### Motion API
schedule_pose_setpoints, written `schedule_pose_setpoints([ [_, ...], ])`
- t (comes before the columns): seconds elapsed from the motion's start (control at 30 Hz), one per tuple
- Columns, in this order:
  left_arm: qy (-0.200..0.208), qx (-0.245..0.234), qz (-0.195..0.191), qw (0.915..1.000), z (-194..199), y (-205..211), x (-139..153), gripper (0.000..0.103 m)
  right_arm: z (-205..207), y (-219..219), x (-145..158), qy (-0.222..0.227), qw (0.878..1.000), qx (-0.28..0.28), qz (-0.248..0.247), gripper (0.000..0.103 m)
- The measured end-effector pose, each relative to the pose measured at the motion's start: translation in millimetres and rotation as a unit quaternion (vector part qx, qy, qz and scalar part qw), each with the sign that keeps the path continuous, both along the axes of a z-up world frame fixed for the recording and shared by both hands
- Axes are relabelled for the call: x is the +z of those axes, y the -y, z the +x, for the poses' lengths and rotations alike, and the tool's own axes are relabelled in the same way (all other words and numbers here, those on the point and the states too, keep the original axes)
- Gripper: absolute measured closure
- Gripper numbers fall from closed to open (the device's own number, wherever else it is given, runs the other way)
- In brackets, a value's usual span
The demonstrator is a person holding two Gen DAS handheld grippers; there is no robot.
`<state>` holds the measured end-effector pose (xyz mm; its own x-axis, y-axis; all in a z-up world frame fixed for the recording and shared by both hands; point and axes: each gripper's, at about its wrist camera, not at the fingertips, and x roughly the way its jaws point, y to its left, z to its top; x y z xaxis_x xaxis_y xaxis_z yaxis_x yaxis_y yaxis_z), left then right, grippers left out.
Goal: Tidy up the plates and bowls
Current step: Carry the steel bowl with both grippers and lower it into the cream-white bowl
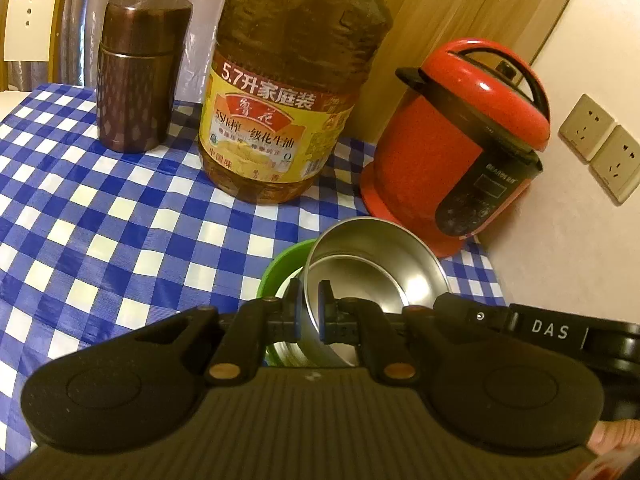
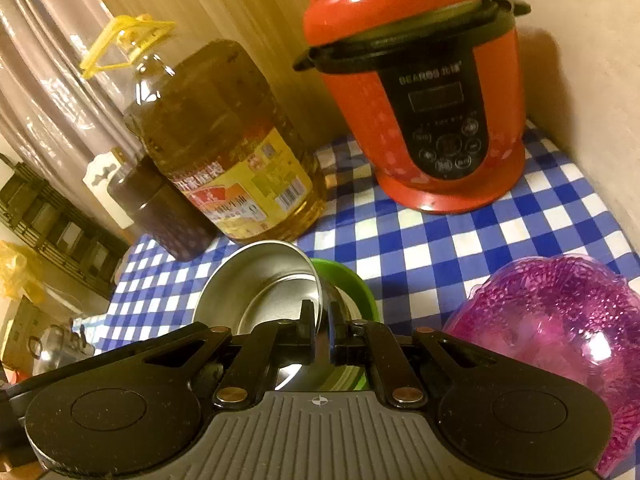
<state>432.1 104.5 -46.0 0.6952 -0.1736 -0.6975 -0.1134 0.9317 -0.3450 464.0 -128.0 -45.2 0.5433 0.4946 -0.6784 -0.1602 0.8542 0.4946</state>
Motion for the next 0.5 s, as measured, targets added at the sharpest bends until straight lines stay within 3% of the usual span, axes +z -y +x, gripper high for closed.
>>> schedule_pose_setpoints([
  [0.5,-0.011,-0.006,0.005,0.9999,-0.8,0.9,-8.2,0.097,0.9,-2.8,-9.8,-0.014,1.0,0.003,-0.013,0.097],
])
